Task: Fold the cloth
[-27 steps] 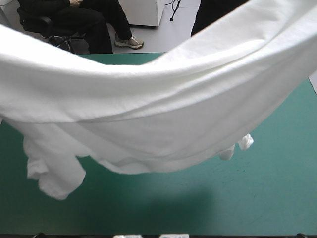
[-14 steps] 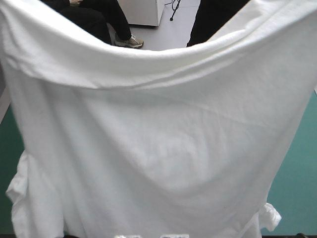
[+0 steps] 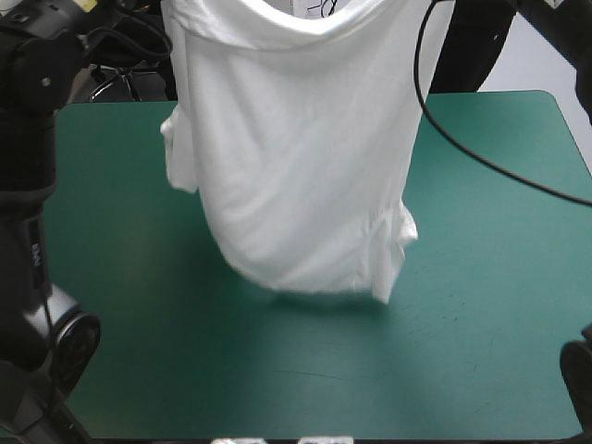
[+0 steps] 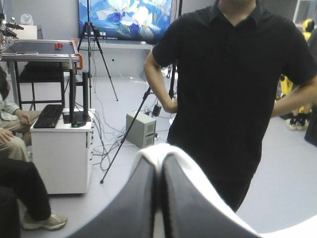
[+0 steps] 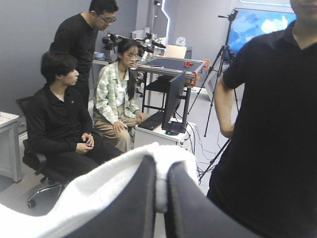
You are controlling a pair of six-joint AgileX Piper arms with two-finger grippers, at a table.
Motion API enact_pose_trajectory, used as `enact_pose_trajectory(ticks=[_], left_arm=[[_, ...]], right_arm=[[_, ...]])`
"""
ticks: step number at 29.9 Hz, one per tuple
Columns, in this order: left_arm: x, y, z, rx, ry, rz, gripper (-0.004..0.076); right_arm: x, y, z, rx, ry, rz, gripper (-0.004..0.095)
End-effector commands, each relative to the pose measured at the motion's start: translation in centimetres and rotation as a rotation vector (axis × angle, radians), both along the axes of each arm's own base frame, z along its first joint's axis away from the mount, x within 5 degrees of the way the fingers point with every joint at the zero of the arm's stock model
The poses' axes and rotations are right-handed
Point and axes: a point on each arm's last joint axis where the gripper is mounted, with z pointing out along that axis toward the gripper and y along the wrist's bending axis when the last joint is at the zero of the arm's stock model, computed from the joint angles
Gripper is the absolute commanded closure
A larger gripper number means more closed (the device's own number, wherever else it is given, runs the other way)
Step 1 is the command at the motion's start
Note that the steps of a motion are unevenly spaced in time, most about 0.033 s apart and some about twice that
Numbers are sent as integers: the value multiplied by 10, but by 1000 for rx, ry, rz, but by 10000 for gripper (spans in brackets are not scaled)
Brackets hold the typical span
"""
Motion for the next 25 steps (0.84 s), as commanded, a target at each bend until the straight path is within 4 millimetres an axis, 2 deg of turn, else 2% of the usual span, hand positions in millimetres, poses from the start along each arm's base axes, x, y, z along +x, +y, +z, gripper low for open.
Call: enact_pose_trajectory(ticks=[1,6,10,12,14,19,22,25], left_arm=[[3,18,23,-205,-216,-47,741],[16,21,17,-154,-229,-68,741],[32,21,1,-104,-120,-60,741],[44,17,-17,-32,-6,-57,741],[57,13,-40,37,145,-69,741],[95,1,-107,145,512,-102,741],[105,-3,-136,182,673,-120,741],[112,-5,-162,206,795,-122,741]], right_arm=[[8,-22,18,103,-147,8,925],[21,-31,13,80,-145,47,925],[44,-32,-11,48,-1,58,925],[53,-30,-25,31,86,73,925],[66,-28,-47,15,215,94,925],[97,-25,-120,-3,539,124,925],[107,-24,-164,-12,710,135,925],[111,-24,-199,-36,839,145,925]])
